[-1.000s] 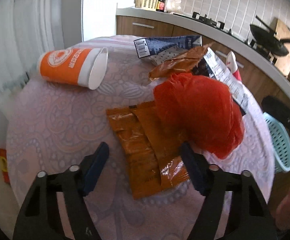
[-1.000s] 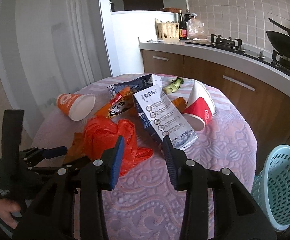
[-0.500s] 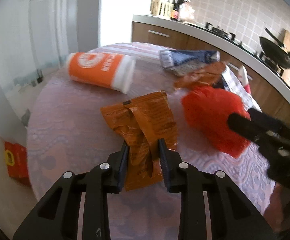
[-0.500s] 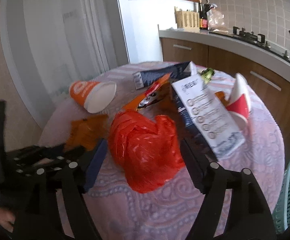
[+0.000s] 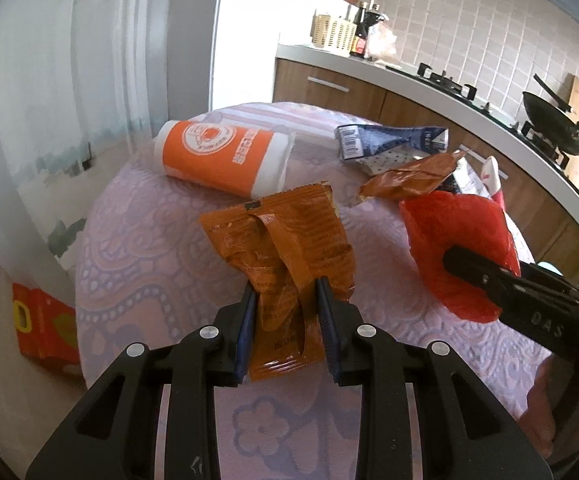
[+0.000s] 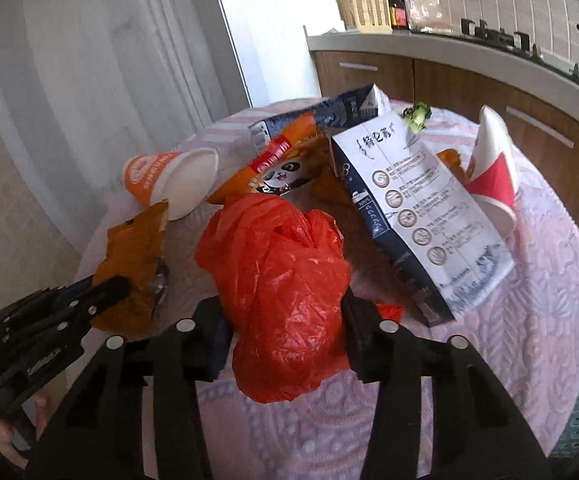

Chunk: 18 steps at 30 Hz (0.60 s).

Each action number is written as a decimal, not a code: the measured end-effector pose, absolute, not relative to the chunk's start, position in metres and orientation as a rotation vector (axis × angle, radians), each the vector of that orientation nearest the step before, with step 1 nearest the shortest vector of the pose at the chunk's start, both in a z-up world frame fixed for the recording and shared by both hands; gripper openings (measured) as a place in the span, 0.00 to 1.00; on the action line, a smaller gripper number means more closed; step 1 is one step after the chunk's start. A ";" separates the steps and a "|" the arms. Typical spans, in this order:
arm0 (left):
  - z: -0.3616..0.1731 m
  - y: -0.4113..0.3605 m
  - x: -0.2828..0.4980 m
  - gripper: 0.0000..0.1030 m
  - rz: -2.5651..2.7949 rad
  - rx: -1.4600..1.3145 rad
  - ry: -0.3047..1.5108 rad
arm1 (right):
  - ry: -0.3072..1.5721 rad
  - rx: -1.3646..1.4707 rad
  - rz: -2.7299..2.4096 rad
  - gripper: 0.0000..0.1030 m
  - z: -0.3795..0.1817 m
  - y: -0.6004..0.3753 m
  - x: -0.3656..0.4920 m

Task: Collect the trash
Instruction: 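Carry the red bag to the blue basket and open the right tool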

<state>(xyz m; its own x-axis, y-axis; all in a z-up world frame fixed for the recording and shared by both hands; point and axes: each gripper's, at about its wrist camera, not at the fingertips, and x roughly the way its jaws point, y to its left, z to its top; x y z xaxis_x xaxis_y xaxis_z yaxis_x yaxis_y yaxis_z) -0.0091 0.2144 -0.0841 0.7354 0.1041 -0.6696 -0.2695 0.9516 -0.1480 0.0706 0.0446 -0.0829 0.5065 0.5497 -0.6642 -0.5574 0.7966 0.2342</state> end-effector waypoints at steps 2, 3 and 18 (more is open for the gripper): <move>-0.081 0.210 -0.010 0.26 0.189 -0.241 0.713 | 0.794 0.005 0.679 0.39 -0.078 0.035 0.063; -0.080 0.206 -0.010 0.26 0.181 -0.237 0.712 | 0.791 0.010 0.677 0.39 -0.075 0.029 0.060; -0.033 0.100 -0.006 0.26 -0.047 -0.141 0.610 | 0.671 0.127 0.433 0.38 -0.040 -0.112 0.034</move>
